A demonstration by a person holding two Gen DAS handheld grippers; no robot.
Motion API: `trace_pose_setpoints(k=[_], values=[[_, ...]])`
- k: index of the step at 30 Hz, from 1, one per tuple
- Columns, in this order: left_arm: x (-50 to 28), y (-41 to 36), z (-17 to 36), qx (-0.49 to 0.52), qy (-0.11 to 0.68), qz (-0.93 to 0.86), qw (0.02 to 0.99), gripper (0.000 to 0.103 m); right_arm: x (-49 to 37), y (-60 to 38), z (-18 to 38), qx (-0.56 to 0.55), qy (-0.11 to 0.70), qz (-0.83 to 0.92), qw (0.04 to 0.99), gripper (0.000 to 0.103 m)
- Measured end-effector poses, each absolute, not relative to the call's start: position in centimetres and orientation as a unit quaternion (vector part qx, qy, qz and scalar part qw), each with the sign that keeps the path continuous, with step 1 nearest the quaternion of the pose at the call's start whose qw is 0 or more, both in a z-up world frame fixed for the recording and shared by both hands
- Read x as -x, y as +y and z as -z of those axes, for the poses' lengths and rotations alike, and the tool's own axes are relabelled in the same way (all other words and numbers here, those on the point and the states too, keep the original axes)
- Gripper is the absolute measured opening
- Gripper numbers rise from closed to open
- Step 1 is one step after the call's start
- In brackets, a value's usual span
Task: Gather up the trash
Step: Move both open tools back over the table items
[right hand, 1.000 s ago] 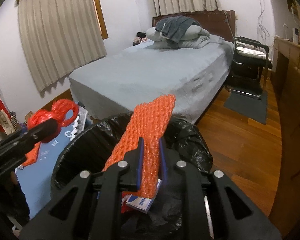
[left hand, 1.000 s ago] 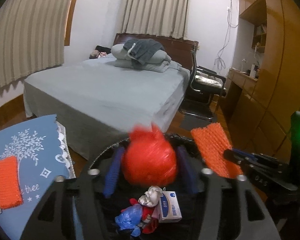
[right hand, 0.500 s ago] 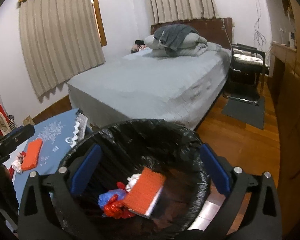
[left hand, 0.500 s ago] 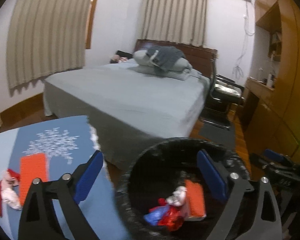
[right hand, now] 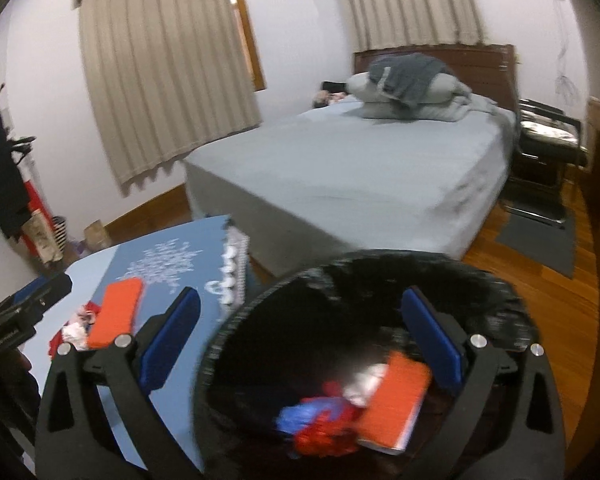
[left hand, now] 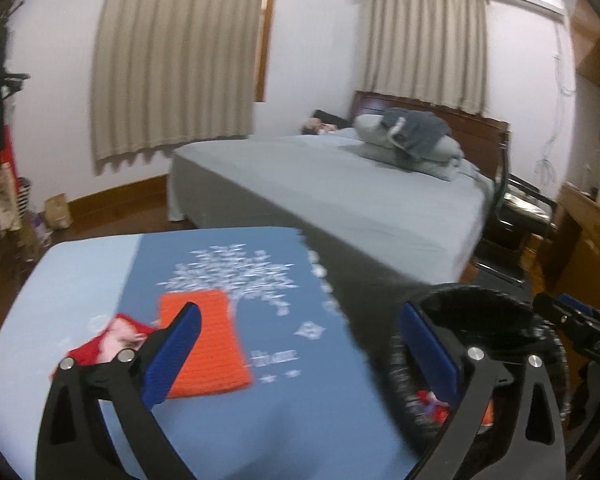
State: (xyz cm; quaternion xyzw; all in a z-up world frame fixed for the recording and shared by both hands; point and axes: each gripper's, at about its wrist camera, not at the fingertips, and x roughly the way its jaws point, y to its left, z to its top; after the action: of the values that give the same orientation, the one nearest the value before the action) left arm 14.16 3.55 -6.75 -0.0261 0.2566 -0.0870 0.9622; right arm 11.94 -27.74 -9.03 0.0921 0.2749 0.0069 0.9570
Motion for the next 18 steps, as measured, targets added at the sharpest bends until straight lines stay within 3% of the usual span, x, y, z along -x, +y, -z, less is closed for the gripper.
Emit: trace_pose_setpoints(k=[18], values=[[-14.7, 15.7, 12.1, 0.041, 0.298, -0.028, 0.953, 0.097, -18.3, -13.9, 11.1, -0.054, 0.284, -0.090, 0.953, 0.098]])
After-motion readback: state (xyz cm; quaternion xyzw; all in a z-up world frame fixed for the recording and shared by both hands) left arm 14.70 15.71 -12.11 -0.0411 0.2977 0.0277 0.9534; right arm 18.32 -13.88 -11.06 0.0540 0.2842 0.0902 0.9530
